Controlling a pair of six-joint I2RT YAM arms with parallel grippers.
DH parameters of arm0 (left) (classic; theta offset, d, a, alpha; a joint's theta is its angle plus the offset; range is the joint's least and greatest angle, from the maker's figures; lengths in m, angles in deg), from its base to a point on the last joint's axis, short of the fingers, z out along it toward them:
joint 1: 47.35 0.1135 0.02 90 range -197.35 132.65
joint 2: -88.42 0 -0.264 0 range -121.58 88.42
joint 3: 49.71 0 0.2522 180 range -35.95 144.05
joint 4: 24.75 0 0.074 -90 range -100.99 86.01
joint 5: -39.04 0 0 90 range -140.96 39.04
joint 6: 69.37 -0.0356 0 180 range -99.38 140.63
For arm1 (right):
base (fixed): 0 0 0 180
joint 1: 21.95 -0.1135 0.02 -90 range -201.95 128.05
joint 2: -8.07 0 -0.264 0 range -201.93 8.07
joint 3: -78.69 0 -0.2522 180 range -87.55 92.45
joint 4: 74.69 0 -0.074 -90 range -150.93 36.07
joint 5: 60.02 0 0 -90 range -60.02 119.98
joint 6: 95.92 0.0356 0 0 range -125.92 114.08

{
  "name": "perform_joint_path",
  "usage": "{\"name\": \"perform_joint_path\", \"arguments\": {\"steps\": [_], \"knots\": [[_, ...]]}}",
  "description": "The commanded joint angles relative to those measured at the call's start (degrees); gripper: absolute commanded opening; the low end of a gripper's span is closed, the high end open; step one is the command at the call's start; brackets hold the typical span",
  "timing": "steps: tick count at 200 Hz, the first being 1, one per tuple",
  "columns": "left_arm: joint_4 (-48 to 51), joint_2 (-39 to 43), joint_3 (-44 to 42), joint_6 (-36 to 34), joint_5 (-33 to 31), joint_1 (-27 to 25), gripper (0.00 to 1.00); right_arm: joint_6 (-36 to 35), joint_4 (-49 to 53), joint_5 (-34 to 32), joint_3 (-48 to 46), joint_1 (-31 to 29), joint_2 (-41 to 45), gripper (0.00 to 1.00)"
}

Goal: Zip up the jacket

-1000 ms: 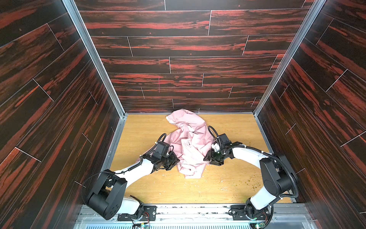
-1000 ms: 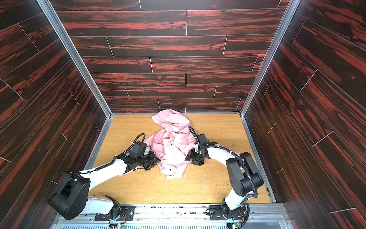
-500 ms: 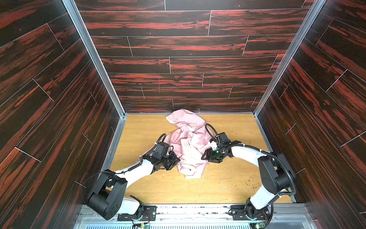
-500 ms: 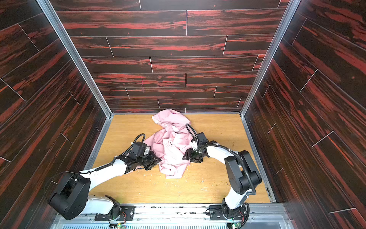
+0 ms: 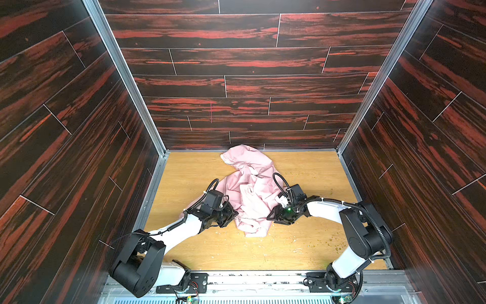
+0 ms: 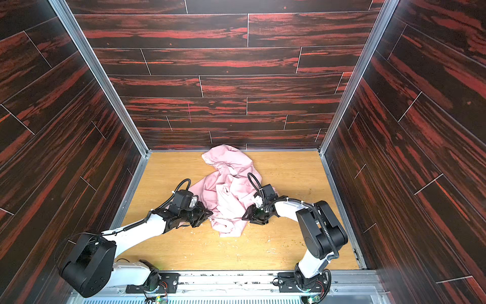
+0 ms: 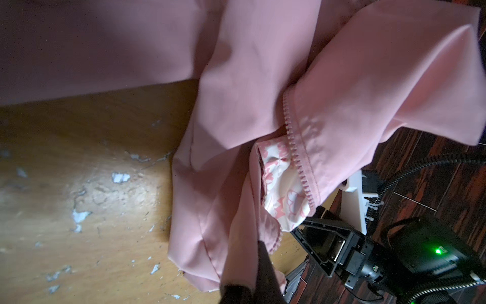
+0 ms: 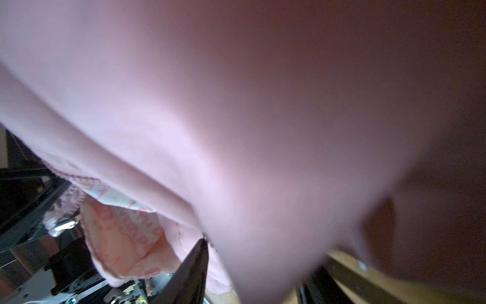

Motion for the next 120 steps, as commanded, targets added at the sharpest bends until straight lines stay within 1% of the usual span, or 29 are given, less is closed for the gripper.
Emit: {"name": "perform_joint_path", "arguments": {"steps": [1,11,20,28,39,59,86,120], "knots": [[-1.6,1.7,-0.9,0.9,-1.2,0.2,0.0,7.6,-4.1,3.3,-1.6,-0.7,0.9,0.49],[-2.0,1.9,-0.9,1.1,-1.2,0.2,0.0,10.6,-5.7,3.6,-2.2,-1.0,1.2,0.43],[-2.1,2.1,-0.9,1.2,-1.3,0.2,0.0,12.7,-6.6,3.4,-2.9,-1.3,1.9,0.4],[-2.1,2.2,-1.0,1.2,-1.4,0.2,0.0,13.8,-6.5,2.5,-3.1,-1.4,2.8,0.39],[-2.0,2.3,-1.2,1.2,-1.5,0.2,0.0,14.6,-5.4,1.2,-3.1,-1.4,4.1,0.34],[-1.8,2.6,-1.6,1.2,-1.8,0.2,0.0,14.1,-0.8,-1.6,-1.0,-1.3,6.4,0.23],[-1.5,2.2,-2.1,0.5,-2.6,0.2,0.0,13.4,5.2,-3.8,2.7,-1.4,10.5,0.13],[-4.8,-0.3,-2.9,0.3,-3.1,0.2,0.0,11.8,12.3,-4.4,8.8,-2.6,12.5,0.08]]}}
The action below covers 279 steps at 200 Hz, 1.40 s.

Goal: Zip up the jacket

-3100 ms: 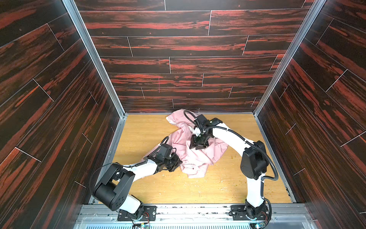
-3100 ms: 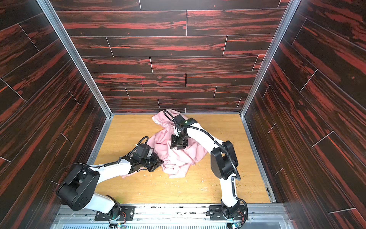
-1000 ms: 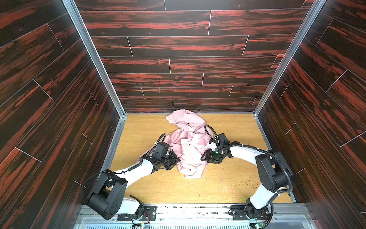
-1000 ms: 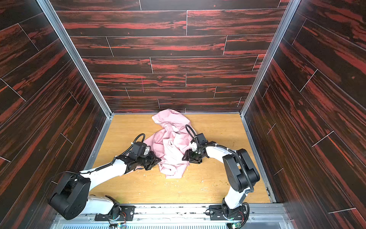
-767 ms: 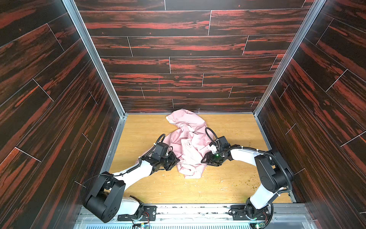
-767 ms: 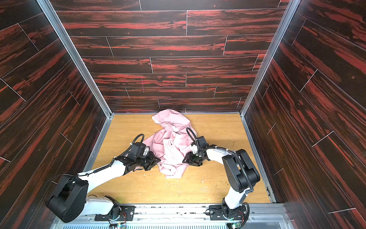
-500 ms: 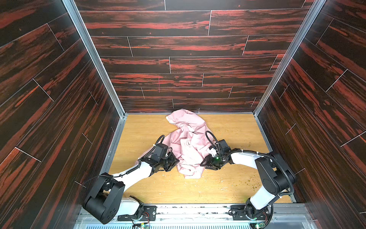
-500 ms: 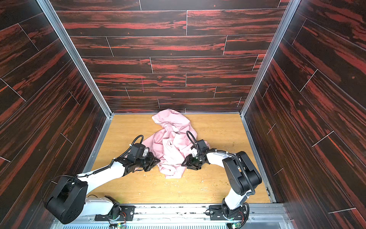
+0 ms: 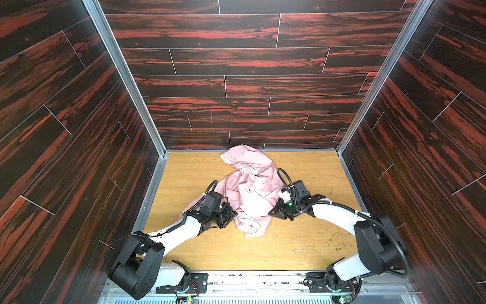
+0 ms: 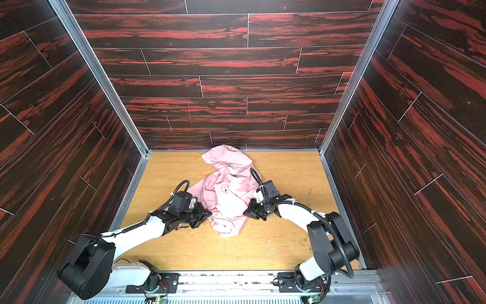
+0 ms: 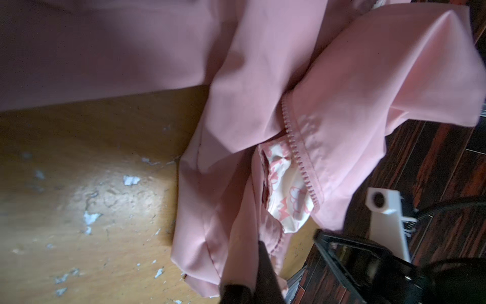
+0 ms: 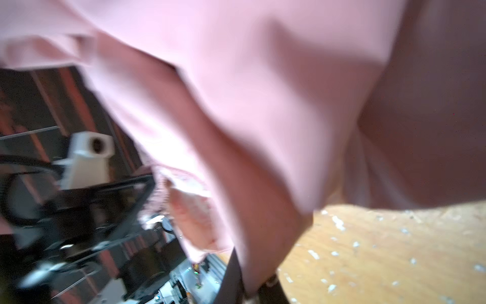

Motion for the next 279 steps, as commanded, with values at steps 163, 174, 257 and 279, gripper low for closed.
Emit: {"name": "perform_joint_path", "arguments": {"steps": [163,174,257,279], "knots": [[-39.9,-15.1,-15.0,9.6,-0.3,1.9,0.0,10.2,0.8,5.1,17.7,-26.5,-17.1,0.23],[-42.4,-17.4,-15.3,10.0,0.8,2.2,0.0,10.6,-0.5,3.8,17.4,-26.8,-16.4,0.35],[-55.0,-28.0,-15.7,12.4,6.2,4.4,0.0,7.5,8.0,-26.9,23.0,-30.5,-4.3,0.99],[-53.5,-27.5,-14.9,11.9,6.8,4.5,0.0,13.6,7.7,-31.0,18.7,-29.9,-2.3,0.99]]}}
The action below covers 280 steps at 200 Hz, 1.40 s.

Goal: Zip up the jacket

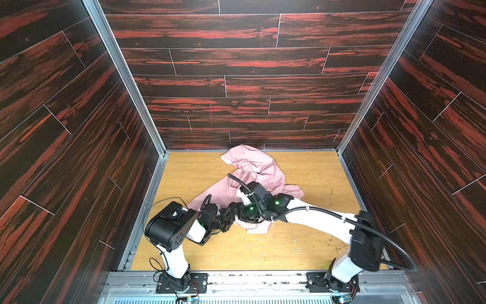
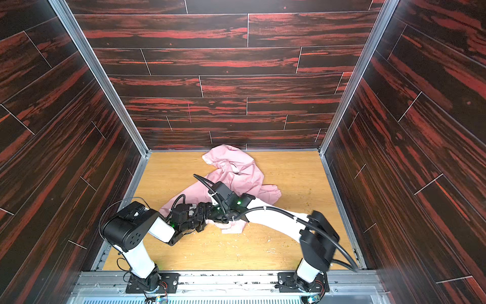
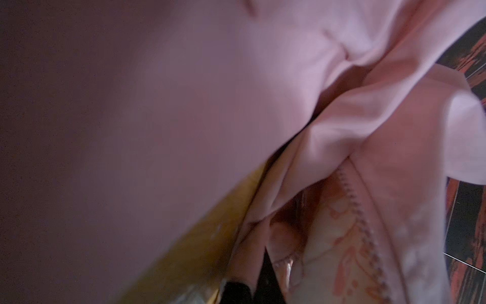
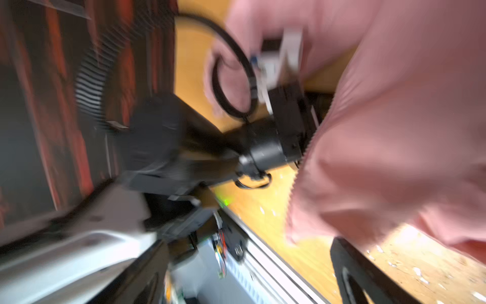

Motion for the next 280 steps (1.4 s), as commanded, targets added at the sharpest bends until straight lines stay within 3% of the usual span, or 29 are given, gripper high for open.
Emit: {"name": "perform_joint_path", "arguments": {"steps": [1,32,52,74,101,135,218,262,280], "knots": [[3.5,-0.9,-0.1,0.2,0.4,0.4,0.0,5.5,3.7,-11.3,-3.6,0.3,2.9,0.99],[7.7,0.4,1.8,-1.4,1.3,0.6,0.0,10.8,-8.5,-19.8,-13.6,-2.6,9.7,0.99],[10.8,1.5,3.0,-2.7,1.8,0.6,0.0,13.6,-10.2,-15.1,-15.6,-1.4,10.8,0.99],[14.2,2.4,4.2,-4.4,2.5,0.7,0.0,15.6,-24.8,-16.4,-22.6,-3.9,13.8,0.99],[15.3,2.3,4.7,-4.9,3.3,0.7,0.0,23.1,-36.7,-16.5,-31.5,-4.5,14.5,0.97],[16.4,2.4,5.1,-5.4,4.3,0.8,0.0,28.6,-51.0,-12.7,-38.4,-5.7,10.0,0.75],[23.1,5.6,7.4,-8.0,4.7,1.2,0.0,35.8,-83.4,-10.7,-46.4,-6.0,-5.0,0.65],[23.0,5.2,7.4,-8.0,4.6,1.3,0.0,37.1,-85.7,-12.2,-47.9,-6.2,-7.0,0.65],[22.9,5.3,7.1,-7.9,4.4,1.4,0.0,36.9,-87.3,-13.5,-48.9,-6.1,-7.7,0.61]]}}
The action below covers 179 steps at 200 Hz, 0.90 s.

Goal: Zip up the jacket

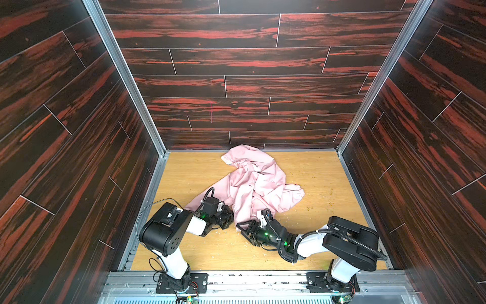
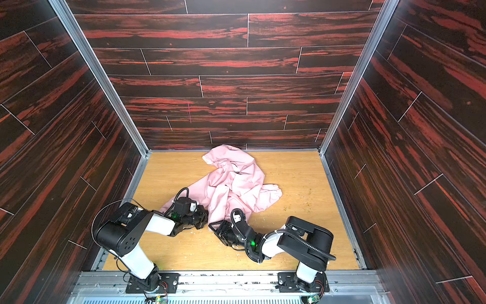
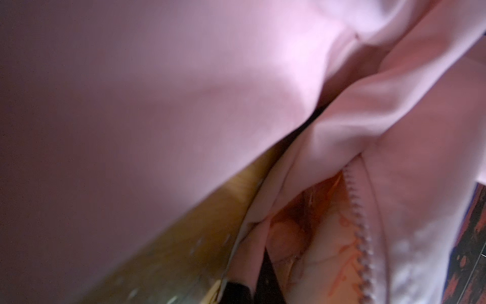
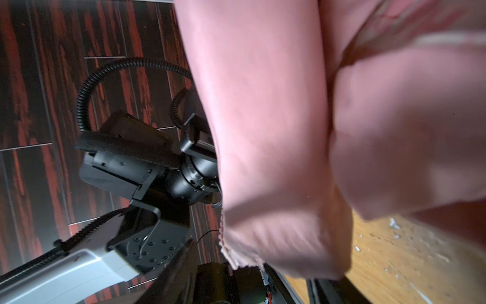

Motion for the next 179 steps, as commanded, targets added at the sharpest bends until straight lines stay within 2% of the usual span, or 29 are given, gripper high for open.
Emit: {"name": "perform_joint_path", "arguments": {"steps": [1,28,74,114,179], "knots": [[2.6,1.0,-0.2,-0.6,-0.5,0.3,0.0,1.4,-5.9,-2.4,-1.4,-0.2,-1.9,0.6],[2.5,1.0,-0.5,-0.3,-0.6,0.2,0.0,0.0,-11.2,-2.5,-1.8,0.4,-4.6,0.46],[3.0,1.3,-0.6,-0.4,-0.7,0.2,0.0,-2.3,-14.2,-1.6,-0.3,0.6,-7.5,0.48],[2.9,1.8,-1.3,-0.4,-0.8,0.3,0.0,-2.9,-18.6,-1.4,0.3,1.0,-10.8,0.34],[3.8,2.5,-1.8,-0.9,-0.9,0.2,0.0,-5.1,-21.0,-0.5,1.3,1.3,-12.6,0.24]]}}
